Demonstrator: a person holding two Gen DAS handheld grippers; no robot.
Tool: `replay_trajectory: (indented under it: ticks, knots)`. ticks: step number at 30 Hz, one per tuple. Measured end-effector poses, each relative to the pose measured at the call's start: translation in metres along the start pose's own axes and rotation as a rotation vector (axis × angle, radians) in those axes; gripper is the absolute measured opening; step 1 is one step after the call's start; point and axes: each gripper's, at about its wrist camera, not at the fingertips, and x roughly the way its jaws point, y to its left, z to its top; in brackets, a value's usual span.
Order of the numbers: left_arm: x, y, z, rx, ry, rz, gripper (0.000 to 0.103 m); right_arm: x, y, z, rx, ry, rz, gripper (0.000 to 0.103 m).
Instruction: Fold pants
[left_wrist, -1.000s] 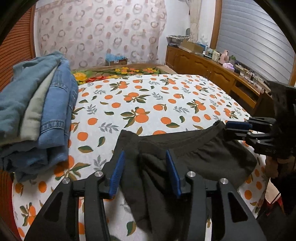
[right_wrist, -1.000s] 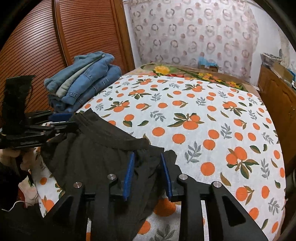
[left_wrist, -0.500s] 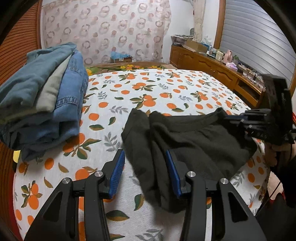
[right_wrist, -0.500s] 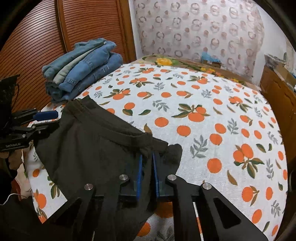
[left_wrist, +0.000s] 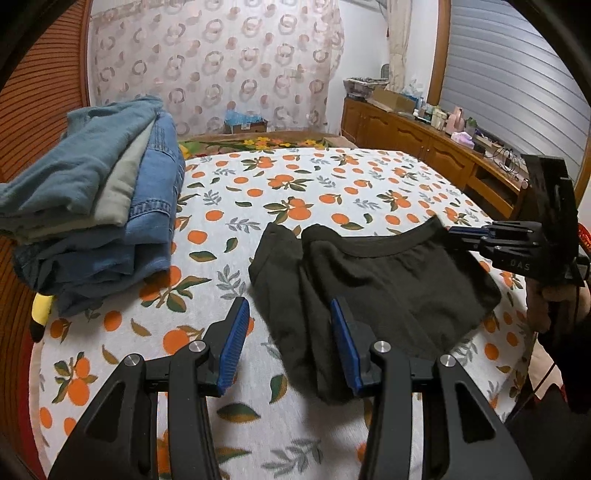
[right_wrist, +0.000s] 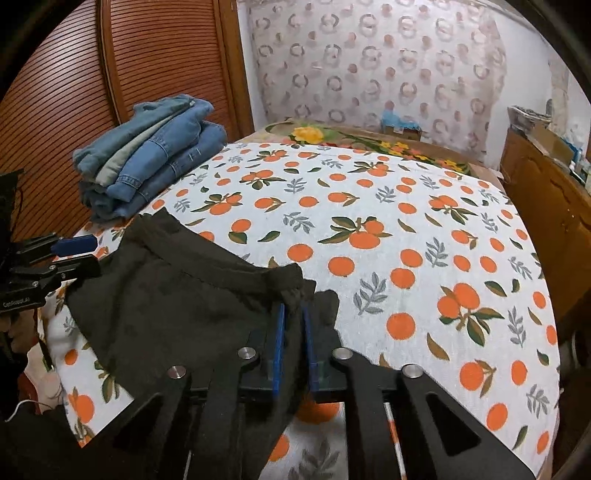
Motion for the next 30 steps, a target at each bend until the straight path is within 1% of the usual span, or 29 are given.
replay_trajectory:
  ticks: [3, 4, 11, 15, 19, 20, 22, 23, 26, 30]
  knots:
    - [-0.009, -0.001, -0.006, 0.003, -0.007, -0.007, 0.047, -0.013, 0.001, -0.007, -0.001, -0.009, 0.001, 0.024]
    - [-0.012, -0.002, -0.009, 0.004, -0.008, -0.011, 0.047, -0.018, 0.002, -0.009, -0.002, -0.010, 0.005, 0.025]
    - [-0.024, -0.012, -0.027, 0.010, 0.001, -0.057, 0.047, -0.043, 0.007, -0.032, 0.004, -0.010, 0.036, 0.028]
    - [-0.022, -0.021, -0.030, 0.020, 0.007, -0.088, 0.040, -0.046, 0.010, -0.041, 0.012, 0.001, 0.054, 0.028]
    - [-0.013, -0.025, -0.030, 0.029, 0.022, -0.083, 0.035, -0.047, 0.013, -0.045, 0.016, 0.004, 0.063, 0.031]
    - [-0.011, -0.024, -0.030, 0.024, 0.028, -0.083, 0.033, -0.047, 0.012, -0.046, 0.017, 0.007, 0.062, 0.032]
    - [-0.008, -0.022, -0.031, 0.016, 0.031, -0.091, 0.025, -0.045, 0.011, -0.048, 0.020, 0.016, 0.058, 0.032]
    - [-0.008, -0.021, -0.032, 0.011, 0.036, -0.096, 0.011, -0.043, 0.011, -0.049, 0.022, 0.021, 0.058, 0.032]
    - [-0.014, -0.020, -0.034, -0.009, 0.031, -0.110, 0.010, -0.038, 0.011, -0.051, 0.010, 0.042, 0.047, 0.032]
    - [-0.018, -0.020, -0.039, -0.001, 0.050, -0.085, 0.010, -0.037, 0.011, -0.051, 0.003, 0.038, 0.043, 0.032]
